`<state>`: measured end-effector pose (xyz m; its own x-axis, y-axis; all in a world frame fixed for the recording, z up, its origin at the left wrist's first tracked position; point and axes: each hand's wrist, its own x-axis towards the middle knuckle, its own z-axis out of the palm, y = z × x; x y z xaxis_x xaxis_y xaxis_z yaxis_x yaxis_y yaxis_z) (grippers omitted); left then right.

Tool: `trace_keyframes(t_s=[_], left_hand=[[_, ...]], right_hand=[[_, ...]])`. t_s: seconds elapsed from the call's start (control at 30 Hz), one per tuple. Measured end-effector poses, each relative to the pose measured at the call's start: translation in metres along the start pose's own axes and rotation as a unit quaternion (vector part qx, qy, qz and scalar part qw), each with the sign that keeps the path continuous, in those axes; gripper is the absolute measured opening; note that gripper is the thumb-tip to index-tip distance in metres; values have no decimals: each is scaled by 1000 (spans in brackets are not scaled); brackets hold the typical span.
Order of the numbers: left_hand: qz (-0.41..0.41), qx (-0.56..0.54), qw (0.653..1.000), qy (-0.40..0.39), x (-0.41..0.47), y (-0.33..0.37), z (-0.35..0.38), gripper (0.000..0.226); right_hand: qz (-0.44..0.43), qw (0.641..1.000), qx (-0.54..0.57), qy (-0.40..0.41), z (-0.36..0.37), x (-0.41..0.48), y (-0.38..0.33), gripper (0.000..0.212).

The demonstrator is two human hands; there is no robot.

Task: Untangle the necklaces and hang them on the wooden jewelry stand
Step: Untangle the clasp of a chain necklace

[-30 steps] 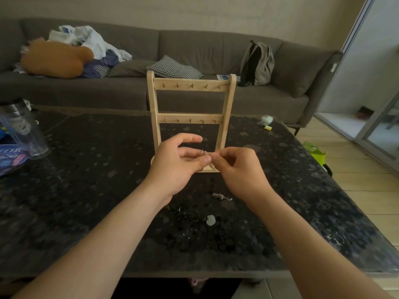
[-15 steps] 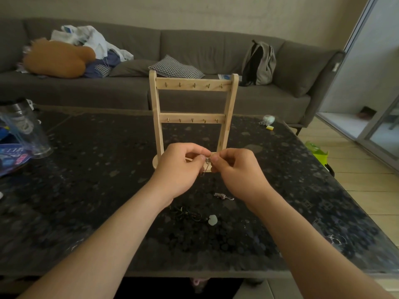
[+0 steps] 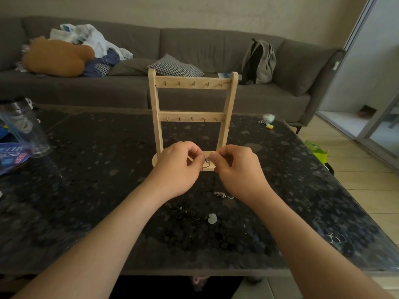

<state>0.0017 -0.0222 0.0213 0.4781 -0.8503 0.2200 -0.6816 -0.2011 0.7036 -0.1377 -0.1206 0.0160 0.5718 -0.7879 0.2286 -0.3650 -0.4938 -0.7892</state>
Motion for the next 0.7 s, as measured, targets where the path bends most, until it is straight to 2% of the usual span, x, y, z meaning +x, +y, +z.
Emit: trace_keyframes(t_s=[0.2, 0.43, 0.53, 0.63, 0.7], left_hand=[[66, 56, 996, -11, -2, -4, -2, 9], [122, 70, 990, -28, -2, -5, -6, 5], [96, 43, 993, -46, -3, -1, -7, 7], [36, 4, 997, -74, -3, 3, -7, 14], [12, -8, 997, -78, -3, 4, -8, 20]], right_hand=[[28, 999, 25, -37, -1, 1, 2, 19], [57, 994, 63, -64, -8, -2, 0, 23], [77, 991, 63, -89, -7, -3, -3, 34], [99, 984, 120, -85, -7, -2, -5, 50], [119, 971, 183, -92, -10, -2, -6, 41]])
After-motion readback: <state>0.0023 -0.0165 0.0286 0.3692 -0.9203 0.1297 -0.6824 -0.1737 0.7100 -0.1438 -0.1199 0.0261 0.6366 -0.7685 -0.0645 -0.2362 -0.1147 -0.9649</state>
